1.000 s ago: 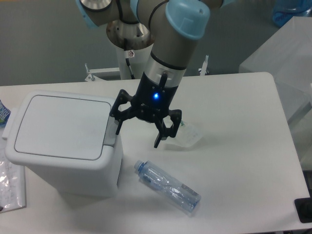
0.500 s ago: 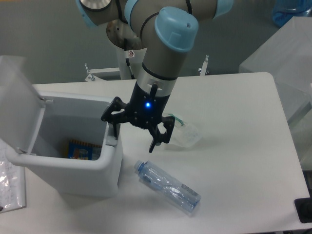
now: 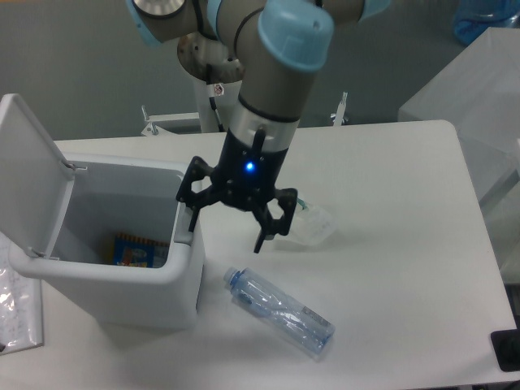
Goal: Open the trash can
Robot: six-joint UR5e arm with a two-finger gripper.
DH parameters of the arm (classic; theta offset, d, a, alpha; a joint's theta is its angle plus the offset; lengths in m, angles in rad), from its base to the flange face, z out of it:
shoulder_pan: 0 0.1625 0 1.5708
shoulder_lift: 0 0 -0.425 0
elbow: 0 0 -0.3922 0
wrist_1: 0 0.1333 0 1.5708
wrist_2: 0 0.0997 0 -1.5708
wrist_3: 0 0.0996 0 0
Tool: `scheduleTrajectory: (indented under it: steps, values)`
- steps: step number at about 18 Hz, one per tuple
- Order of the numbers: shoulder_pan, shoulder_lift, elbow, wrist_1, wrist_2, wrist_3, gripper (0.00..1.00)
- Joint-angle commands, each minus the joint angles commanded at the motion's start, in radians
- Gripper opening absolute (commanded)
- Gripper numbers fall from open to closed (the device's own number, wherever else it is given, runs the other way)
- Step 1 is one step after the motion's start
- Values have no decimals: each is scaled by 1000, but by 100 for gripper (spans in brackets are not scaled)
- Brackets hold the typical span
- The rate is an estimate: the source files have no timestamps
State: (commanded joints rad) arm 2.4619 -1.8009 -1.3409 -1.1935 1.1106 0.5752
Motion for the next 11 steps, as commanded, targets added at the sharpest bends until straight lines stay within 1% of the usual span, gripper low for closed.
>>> scheduleTrajectory:
  steps: [3, 6, 11]
  values:
    - [44, -9, 22, 6, 0, 24, 100]
    - [71, -31, 23, 6, 3, 90, 100]
    - [153, -77, 20, 9, 11, 193, 100]
